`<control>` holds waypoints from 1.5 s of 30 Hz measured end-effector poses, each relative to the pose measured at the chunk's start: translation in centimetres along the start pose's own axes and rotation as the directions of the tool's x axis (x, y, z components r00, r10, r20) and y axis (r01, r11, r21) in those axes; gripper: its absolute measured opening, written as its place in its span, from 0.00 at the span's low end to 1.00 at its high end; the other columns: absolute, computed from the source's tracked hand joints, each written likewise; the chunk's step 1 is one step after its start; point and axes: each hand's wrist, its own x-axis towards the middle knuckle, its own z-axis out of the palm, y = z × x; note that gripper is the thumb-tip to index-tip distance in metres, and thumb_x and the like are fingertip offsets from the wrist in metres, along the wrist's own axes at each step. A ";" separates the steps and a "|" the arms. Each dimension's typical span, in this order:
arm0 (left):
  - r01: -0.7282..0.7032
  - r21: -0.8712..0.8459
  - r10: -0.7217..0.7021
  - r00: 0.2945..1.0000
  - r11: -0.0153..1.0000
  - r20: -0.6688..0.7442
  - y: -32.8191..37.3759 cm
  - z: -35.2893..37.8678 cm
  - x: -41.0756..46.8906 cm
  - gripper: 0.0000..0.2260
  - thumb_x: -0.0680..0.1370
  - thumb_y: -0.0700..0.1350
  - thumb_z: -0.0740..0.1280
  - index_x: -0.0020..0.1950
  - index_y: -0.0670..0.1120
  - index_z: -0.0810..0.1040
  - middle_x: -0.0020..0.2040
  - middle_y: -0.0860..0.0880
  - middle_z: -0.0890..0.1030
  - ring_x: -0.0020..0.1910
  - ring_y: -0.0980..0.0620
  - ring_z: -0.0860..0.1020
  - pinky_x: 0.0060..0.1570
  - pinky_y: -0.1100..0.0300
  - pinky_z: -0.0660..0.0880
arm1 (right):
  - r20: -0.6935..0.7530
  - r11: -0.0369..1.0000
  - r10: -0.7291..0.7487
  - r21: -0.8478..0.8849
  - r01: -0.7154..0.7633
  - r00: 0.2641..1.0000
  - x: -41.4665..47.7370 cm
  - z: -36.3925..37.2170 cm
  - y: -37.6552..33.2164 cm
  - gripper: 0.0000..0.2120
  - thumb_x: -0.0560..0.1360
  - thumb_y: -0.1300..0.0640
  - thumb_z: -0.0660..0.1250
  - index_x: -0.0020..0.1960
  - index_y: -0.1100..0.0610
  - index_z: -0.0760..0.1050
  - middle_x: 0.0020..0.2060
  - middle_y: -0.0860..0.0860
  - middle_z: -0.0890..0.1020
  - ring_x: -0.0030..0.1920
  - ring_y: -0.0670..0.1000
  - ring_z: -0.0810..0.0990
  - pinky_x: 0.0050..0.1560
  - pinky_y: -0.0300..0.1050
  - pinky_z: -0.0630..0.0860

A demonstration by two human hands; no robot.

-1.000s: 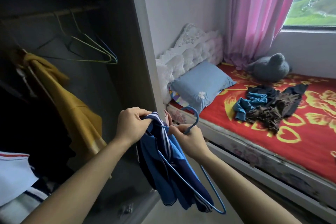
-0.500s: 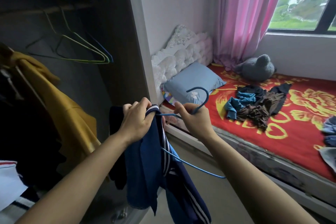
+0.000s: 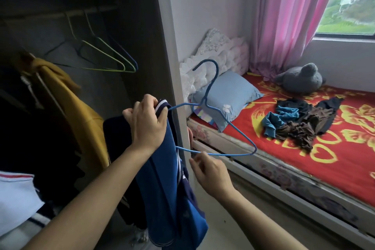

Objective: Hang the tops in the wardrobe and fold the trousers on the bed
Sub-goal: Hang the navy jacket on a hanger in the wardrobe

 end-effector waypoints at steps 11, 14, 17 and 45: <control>0.109 -0.065 -0.116 0.984 0.992 -0.131 -1.5 -2.5 0.0 0.07 0.78 0.53 0.60 0.47 0.51 0.65 0.42 0.54 0.74 0.44 0.51 0.72 0.57 0.50 0.61 | 0.213 0.973 0.196 -0.165 -0.163 0.957 1.6 4.7 0.2 0.10 0.79 0.52 0.58 0.51 0.56 0.74 0.47 0.57 0.83 0.49 0.63 0.80 0.44 0.53 0.76; 0.213 -0.089 -0.223 0.967 0.973 -0.121 -3.8 -2.6 0.2 0.07 0.79 0.49 0.63 0.46 0.50 0.66 0.40 0.55 0.73 0.46 0.46 0.75 0.58 0.47 0.62 | 0.117 0.948 0.307 -0.122 -0.294 0.944 1.9 3.6 2.3 0.11 0.82 0.51 0.54 0.52 0.56 0.71 0.49 0.60 0.83 0.50 0.64 0.80 0.43 0.52 0.72; 0.234 -0.059 -0.238 0.967 0.971 -0.092 -6.0 -2.5 -0.2 0.10 0.79 0.55 0.58 0.45 0.49 0.65 0.39 0.52 0.73 0.43 0.44 0.74 0.54 0.49 0.60 | 0.020 0.928 0.372 -0.040 -0.371 0.928 2.8 1.4 4.2 0.10 0.84 0.52 0.52 0.56 0.54 0.69 0.50 0.62 0.83 0.50 0.66 0.80 0.43 0.53 0.69; -0.269 0.277 0.223 0.957 0.922 0.188 -7.1 2.4 -1.0 0.24 0.78 0.67 0.54 0.41 0.47 0.74 0.34 0.47 0.74 0.38 0.43 0.74 0.41 0.50 0.63 | 0.085 0.935 0.310 0.152 -0.320 0.947 13.0 -16.0 3.7 0.10 0.74 0.46 0.71 0.40 0.52 0.84 0.36 0.45 0.85 0.40 0.45 0.82 0.45 0.43 0.76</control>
